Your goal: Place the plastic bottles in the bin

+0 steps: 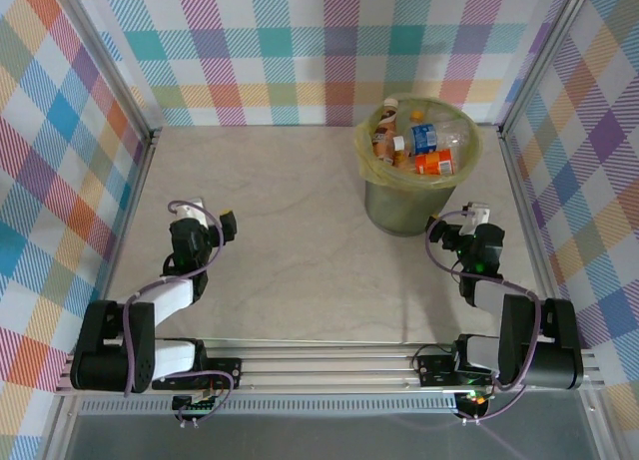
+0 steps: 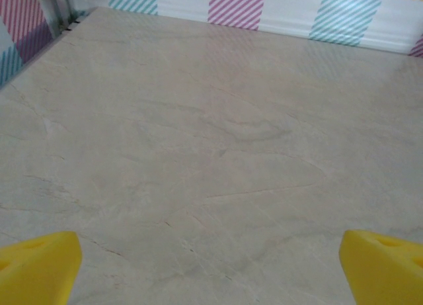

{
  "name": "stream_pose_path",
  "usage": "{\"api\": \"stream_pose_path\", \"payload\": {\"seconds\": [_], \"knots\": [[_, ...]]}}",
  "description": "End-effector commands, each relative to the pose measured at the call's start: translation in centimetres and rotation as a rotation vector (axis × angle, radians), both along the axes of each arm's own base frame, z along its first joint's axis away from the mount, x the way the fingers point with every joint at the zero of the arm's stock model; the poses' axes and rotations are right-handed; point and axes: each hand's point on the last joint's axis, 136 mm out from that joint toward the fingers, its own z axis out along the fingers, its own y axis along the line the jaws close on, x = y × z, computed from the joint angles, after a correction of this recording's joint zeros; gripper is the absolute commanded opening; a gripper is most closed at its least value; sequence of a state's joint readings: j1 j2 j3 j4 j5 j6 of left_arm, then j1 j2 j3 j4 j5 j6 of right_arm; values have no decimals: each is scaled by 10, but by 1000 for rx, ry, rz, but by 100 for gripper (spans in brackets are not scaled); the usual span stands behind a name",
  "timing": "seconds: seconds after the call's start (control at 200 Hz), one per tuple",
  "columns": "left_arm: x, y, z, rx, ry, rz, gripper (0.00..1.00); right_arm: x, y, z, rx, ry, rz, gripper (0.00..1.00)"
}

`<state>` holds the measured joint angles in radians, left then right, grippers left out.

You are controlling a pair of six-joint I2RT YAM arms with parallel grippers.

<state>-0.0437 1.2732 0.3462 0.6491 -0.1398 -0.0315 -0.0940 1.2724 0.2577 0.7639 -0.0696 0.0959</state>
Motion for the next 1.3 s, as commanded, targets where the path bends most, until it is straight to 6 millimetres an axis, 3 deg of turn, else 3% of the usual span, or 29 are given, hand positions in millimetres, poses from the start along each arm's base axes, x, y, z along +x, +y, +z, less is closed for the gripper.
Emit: {"api": "stream_pose_path", "payload": {"seconds": [0.0, 0.175, 0.375, 0.55, 0.81, 1.025, 1.295], "knots": [[8, -1, 4, -6, -49, -25, 100, 8, 9, 18, -2, -96, 36, 100], [18, -5, -12, -12, -9, -47, 100, 12, 9, 14, -19, -121, 35, 100], [24, -8, -28, -11, 19, -64, 100, 15, 10, -4, -20, -126, 46, 100], [31, -13, -38, -10, 43, -95, 100, 17, 11, -5, -18, -120, 54, 100], [33, -23, -41, 17, 68, -134, 100, 36, 41, -12, -19, -9, 249, 100], [33, -23, -41, 20, 68, -134, 100, 36, 16, -13, -19, -12, 80, 100], [32, -23, -41, 21, 68, -134, 100, 41, 14, -17, -59, 19, 27, 100]]}}
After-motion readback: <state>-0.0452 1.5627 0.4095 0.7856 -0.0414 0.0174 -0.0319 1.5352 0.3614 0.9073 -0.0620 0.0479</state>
